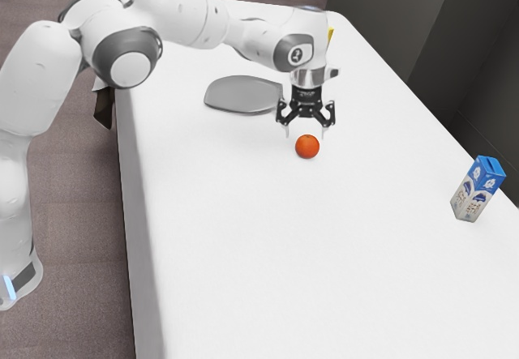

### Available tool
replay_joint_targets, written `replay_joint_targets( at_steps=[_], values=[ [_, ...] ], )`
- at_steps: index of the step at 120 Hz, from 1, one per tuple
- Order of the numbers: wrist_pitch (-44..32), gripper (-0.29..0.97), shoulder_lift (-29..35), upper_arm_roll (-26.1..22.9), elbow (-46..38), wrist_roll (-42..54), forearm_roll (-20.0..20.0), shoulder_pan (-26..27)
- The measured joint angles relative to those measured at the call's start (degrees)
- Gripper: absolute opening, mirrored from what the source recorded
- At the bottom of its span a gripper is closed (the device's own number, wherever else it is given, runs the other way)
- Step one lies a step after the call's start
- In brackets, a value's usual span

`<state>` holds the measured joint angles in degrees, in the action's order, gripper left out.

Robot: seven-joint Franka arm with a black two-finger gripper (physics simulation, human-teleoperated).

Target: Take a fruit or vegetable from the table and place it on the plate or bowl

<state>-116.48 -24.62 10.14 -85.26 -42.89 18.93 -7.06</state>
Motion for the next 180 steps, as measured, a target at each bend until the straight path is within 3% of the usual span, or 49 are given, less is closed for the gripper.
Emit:
replay_joint_targets(
  at_steps=[107,122,138,149,169,180],
  values=[
    [-3.21,0.68,-4.94,-0.56,2.11,1.30,1.66,-0.45],
    [-3.57,0.63,-5.18,-0.56,2.17,1.32,1.68,-0.49],
    [-4.02,0.76,-5.54,-0.55,2.33,1.21,1.76,-0.50],
    [-4.31,0.63,-5.98,-0.56,3.58,1.18,1.75,-0.30],
    [-4.57,0.51,-6.57,-0.57,4.09,0.95,1.72,0.00],
    [-4.71,0.71,-6.99,-0.61,4.12,0.64,1.66,0.06]
  ],
)
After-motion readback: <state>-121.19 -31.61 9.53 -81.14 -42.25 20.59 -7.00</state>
